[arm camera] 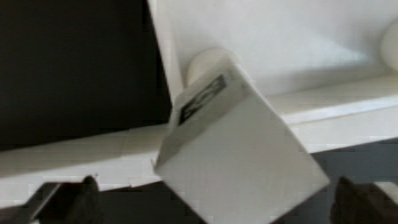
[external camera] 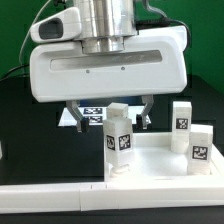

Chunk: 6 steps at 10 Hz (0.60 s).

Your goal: Assemble square table

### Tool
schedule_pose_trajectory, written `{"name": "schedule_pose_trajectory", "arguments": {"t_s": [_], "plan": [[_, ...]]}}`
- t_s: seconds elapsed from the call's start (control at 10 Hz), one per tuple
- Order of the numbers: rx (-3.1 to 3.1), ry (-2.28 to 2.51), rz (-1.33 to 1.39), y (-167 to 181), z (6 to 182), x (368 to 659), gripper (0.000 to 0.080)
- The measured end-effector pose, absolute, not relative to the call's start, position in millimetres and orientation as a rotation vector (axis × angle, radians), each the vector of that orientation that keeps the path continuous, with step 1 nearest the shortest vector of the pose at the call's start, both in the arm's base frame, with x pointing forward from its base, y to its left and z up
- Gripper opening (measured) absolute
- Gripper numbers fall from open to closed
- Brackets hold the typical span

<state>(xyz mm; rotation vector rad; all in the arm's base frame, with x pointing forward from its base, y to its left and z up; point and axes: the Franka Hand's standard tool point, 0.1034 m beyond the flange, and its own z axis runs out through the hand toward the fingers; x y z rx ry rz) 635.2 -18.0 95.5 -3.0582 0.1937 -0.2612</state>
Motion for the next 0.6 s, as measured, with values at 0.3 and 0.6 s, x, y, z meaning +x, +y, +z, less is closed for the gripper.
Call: {"name": "schedule_pose_trajectory", "arguments": {"t_s": [0.3, 0.6], "plan": [[-3.100, -0.259, -0.253, -5, 92.9, 635, 0.0649], [-3.100, -0.394, -0.248, -1, 92.2, 634, 0.0649]]}}
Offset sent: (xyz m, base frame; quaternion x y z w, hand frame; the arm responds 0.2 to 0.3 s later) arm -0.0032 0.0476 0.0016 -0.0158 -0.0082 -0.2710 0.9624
